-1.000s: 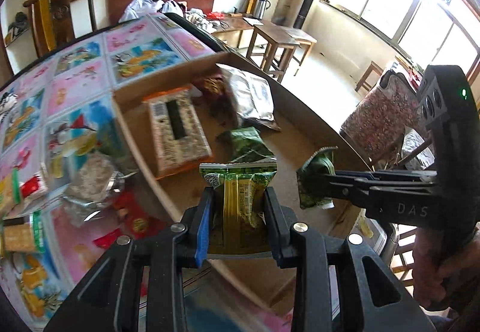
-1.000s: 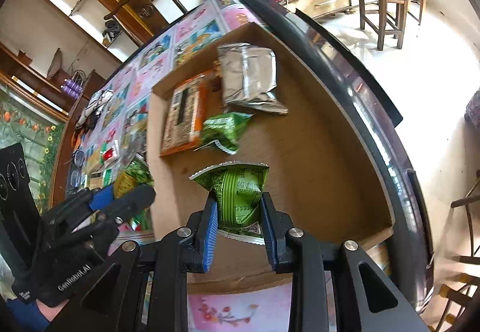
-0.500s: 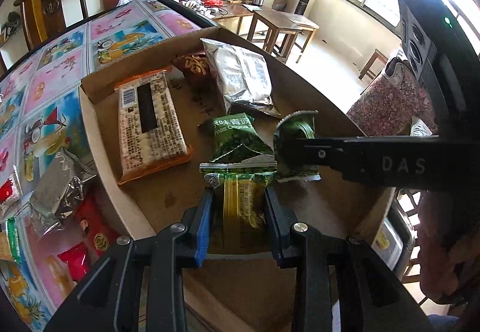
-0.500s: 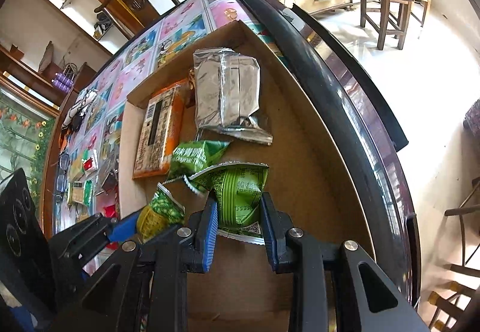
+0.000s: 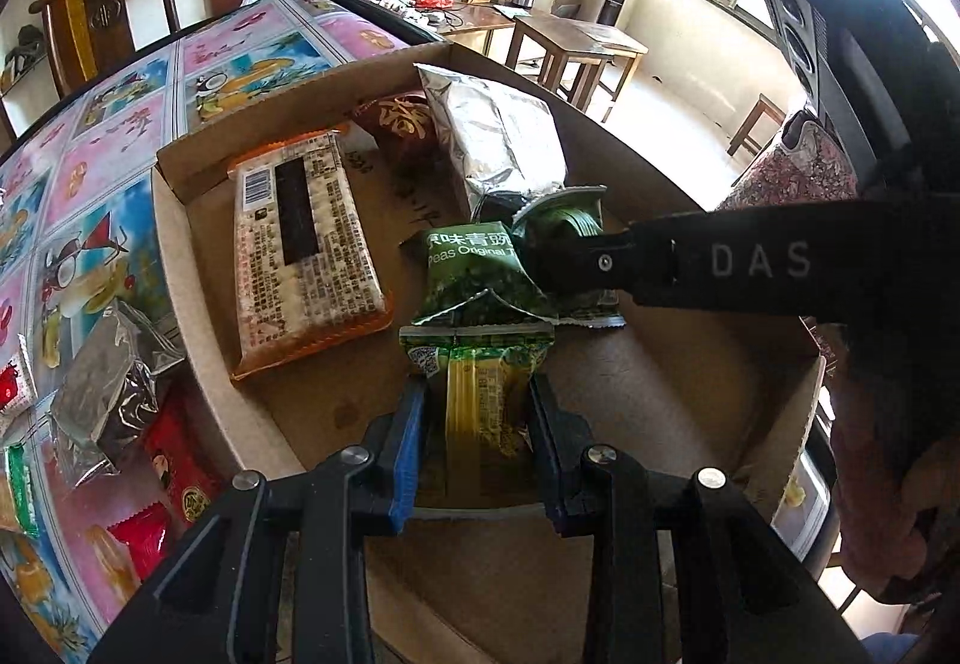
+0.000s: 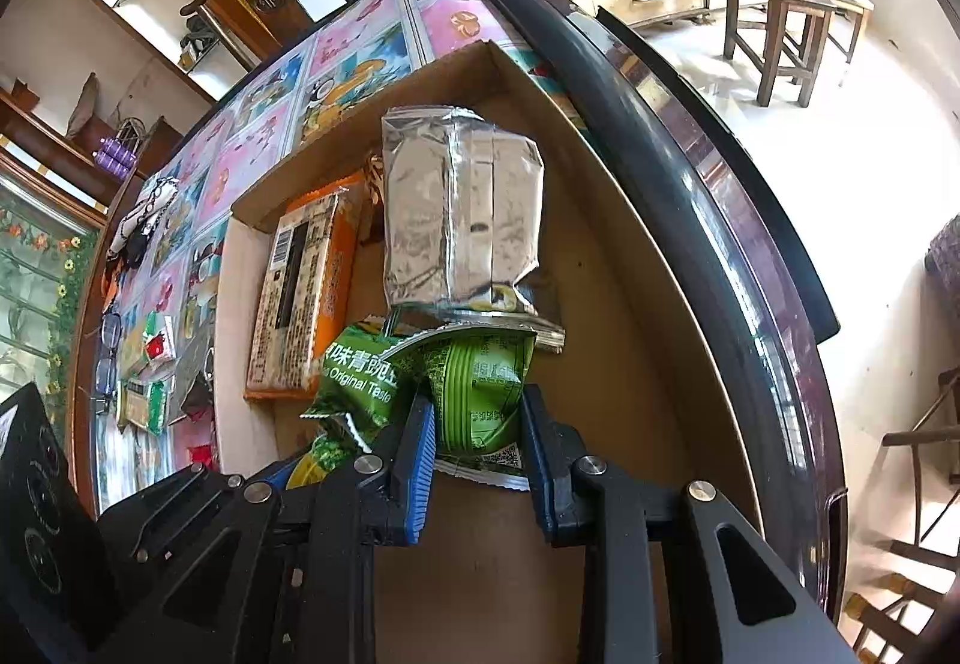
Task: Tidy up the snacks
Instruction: 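Lower the bags into the box and open the left gripper while the right gripper opens, then move both open grippers back to the snacks on the table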
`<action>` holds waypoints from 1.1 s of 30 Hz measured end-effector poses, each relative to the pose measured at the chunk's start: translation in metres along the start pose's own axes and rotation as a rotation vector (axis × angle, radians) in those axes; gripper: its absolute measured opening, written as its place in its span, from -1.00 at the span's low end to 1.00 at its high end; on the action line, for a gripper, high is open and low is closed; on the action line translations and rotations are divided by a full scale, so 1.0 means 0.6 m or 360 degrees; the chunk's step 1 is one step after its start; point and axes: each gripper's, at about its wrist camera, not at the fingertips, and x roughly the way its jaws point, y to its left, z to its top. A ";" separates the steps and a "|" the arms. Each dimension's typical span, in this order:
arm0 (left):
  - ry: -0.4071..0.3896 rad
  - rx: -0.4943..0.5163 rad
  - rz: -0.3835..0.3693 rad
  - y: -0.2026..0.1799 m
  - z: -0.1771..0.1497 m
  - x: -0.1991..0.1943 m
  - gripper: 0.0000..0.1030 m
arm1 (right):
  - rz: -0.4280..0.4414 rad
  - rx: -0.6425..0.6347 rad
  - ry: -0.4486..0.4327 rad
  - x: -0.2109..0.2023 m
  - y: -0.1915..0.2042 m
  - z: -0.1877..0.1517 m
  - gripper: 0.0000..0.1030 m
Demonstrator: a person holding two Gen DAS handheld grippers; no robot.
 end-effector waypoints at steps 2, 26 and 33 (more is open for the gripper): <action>-0.0009 0.0000 0.0002 0.000 0.000 -0.002 -0.39 | -0.0011 -0.0006 -0.0003 0.001 0.001 0.002 -0.42; -0.0079 -0.0016 -0.0045 0.018 -0.013 -0.085 0.06 | 0.0064 0.0072 -0.0154 -0.099 0.025 -0.052 -0.17; -0.0121 -0.0012 -0.0068 0.040 -0.023 -0.124 0.15 | 0.0087 0.0118 -0.0175 -0.119 0.037 -0.079 -0.14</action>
